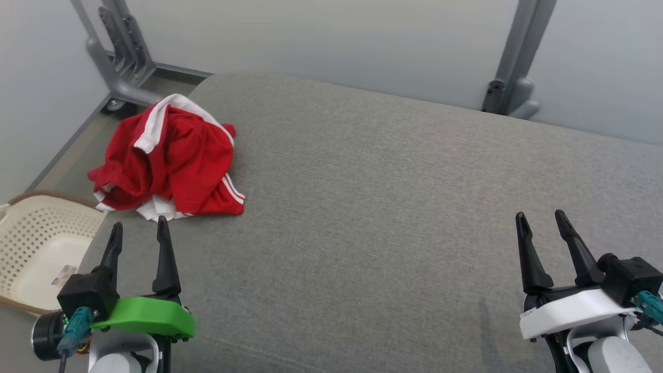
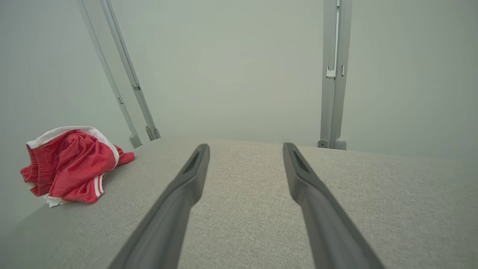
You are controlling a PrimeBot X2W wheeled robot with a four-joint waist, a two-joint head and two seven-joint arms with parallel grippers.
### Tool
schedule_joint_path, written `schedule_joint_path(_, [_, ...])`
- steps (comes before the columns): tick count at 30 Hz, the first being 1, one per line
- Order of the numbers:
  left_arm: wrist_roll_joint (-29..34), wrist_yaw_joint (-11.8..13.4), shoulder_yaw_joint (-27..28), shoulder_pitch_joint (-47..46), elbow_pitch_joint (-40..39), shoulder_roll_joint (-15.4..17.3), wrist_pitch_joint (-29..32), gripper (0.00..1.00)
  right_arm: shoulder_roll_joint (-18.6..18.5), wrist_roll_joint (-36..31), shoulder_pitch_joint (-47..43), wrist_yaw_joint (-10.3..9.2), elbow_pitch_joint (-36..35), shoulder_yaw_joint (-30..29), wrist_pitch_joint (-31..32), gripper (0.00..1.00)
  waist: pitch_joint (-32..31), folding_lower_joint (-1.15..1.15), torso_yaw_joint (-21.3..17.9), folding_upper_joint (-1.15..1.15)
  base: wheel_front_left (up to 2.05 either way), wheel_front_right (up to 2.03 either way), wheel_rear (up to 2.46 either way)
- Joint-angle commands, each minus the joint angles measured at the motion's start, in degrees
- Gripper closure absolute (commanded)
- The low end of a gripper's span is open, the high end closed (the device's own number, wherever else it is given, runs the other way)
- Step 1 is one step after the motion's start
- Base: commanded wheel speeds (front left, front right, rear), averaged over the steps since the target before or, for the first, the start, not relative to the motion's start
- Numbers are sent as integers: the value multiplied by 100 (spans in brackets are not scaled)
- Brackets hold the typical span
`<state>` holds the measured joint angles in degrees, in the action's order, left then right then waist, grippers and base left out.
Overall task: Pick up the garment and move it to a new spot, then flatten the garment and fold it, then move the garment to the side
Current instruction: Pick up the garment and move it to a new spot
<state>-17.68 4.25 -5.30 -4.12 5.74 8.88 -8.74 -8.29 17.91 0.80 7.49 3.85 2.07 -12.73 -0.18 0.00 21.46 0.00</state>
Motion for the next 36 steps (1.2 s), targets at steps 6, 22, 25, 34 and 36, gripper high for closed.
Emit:
schedule_joint_path(6, [-73, 36, 27, 10, -16, 2, -117, 0, -69, 35, 93, 0, -2, 43, -5, 0, 157, 0, 813, 0, 0, 0, 0])
schedule_joint_path(22, [-107, 105, -17, 19, -64, 15, -221, 0, -125, 66, 142, 0, 70, 141, -16, 0, 209, 0, 892, 0, 0, 0, 0])
schedule_joint_path(25, [-113, 85, -37, -50, -76, 31, -241, 0, -118, 45, 108, 0, 60, 128, -16, 0, 200, 0, 885, 0, 0, 0, 0])
schedule_joint_path(34, [-199, -55, -99, -648, -94, 47, -168, 0, -235, -7, 244, 0, -153, 215, 130, 0, 461, 0, 636, 0, 0, 0, 0])
schedule_joint_path(36, [-241, -120, -107, -915, 4, 73, -122, 0, -283, -27, 294, 0, -247, 257, 200, 0, 589, 0, 493, 0, 0, 0, 0])
